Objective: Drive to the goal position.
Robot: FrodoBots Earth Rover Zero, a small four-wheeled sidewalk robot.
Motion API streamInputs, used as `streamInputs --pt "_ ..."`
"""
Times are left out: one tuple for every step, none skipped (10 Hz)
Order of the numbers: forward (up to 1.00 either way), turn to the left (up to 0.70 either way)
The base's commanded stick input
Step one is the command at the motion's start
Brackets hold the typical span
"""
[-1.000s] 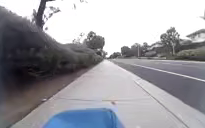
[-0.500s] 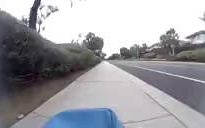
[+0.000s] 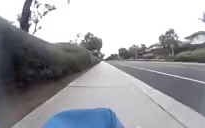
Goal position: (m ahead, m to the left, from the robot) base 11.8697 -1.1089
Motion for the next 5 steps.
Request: streamInputs --pt "1.00 0.00" --pt "1.00 0.00" --pt "1.00 0.00" --pt "1.00 0.00" --pt "1.00 0.00"
